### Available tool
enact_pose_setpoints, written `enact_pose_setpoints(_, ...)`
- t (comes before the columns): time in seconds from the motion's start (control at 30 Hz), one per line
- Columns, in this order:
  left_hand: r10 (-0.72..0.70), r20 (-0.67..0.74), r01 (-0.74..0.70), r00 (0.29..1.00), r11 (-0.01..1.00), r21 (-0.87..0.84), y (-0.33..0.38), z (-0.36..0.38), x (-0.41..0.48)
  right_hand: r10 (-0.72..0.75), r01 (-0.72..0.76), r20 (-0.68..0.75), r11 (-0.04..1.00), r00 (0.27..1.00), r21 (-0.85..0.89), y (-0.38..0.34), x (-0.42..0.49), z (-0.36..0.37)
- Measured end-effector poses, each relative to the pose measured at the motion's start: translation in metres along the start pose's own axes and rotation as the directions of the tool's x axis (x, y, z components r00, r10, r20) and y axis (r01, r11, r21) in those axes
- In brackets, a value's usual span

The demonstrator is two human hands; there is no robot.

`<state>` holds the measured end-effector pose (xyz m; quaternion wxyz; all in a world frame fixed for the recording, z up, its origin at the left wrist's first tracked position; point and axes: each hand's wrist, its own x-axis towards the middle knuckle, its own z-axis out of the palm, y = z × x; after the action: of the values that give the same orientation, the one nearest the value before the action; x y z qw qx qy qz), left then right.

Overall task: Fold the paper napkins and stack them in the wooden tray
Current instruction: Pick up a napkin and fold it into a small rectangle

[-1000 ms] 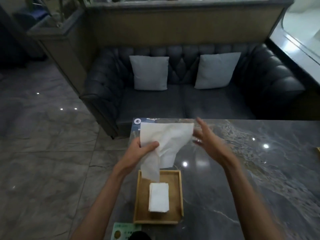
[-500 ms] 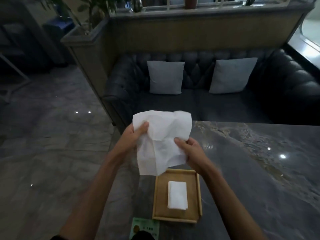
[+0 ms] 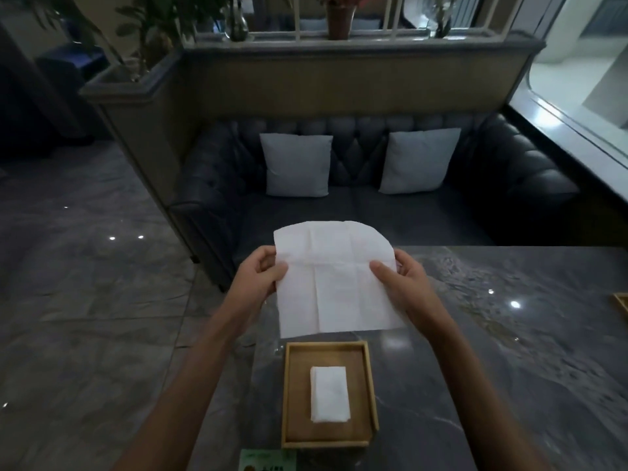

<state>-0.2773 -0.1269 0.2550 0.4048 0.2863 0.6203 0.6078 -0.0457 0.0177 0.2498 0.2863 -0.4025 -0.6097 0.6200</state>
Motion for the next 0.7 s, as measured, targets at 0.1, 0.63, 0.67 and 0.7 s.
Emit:
enact_pose_setpoints(0.1, 0.021, -0.014, -0.021, 1.0, 1.0, -0.001, 0.006, 0.01, 0.002, -0.036, 0.036, -0.003, 0.999, 0.999, -0.002, -0.001, 0.001, -0.014)
enact_pose_setpoints(0.63, 0.086, -0.05, -0.082, 0.995, 0.994, 0.07, 0.016, 0.022, 0.0, -0.153, 0.159, 0.088, 0.986, 0.984, -0.059, -0.009, 0.004, -0.043)
enact_pose_setpoints(0.67, 0.093, -0.046, -0.088, 0.995, 0.992, 0.086, 0.016, 0.021, 0.0, -0.156, 0.162, 0.092, 0.985, 0.984, -0.067, -0.01, 0.004, -0.042)
enact_pose_setpoints(0.7, 0.103, -0.043, -0.098, 0.994, 0.989, 0.108, 0.016, 0.021, 0.0, -0.156, 0.163, 0.095, 0.984, 0.983, -0.071, -0.011, 0.005, -0.042)
